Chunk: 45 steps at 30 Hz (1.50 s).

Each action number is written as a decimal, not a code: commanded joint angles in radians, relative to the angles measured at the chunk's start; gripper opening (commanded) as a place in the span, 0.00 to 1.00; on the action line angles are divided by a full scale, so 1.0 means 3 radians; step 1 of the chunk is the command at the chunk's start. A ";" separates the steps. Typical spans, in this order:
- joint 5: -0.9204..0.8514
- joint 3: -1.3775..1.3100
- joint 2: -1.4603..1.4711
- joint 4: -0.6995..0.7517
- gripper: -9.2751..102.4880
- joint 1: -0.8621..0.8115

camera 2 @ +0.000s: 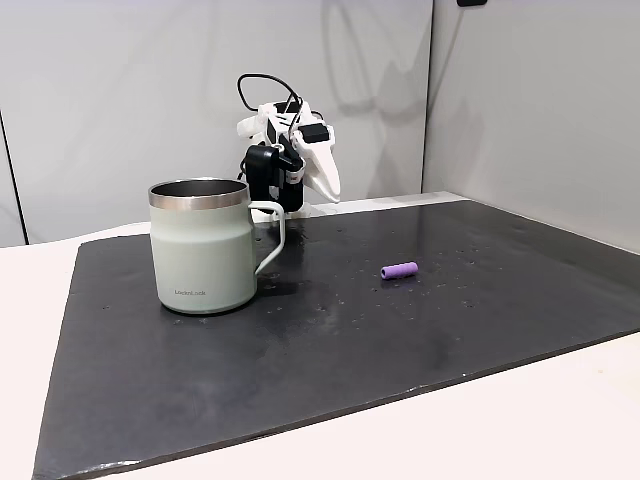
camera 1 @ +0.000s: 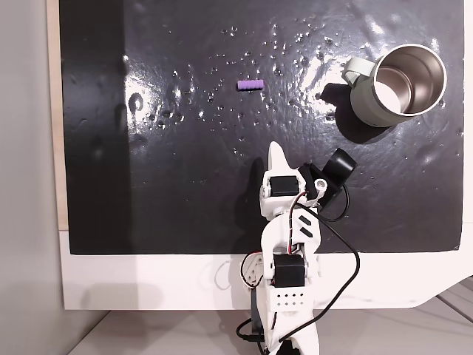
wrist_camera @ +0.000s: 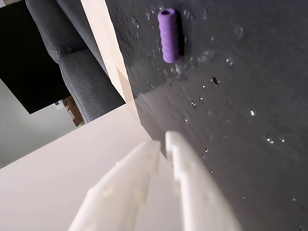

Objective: Grasp a pengrip and put it in the cup.

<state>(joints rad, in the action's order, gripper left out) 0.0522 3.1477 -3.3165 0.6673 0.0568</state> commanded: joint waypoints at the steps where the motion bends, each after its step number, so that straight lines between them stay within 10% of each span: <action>1: -0.0087 0.0138 -0.0072 -0.0118 0.08 0.0077; 21: -0.0312 -0.0460 0.0046 0.0072 0.08 0.0348; 45: 0.0266 -0.4628 0.4351 0.1191 0.08 0.0327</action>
<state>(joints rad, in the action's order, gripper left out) 0.1104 1.9620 -2.1460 0.9802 0.1565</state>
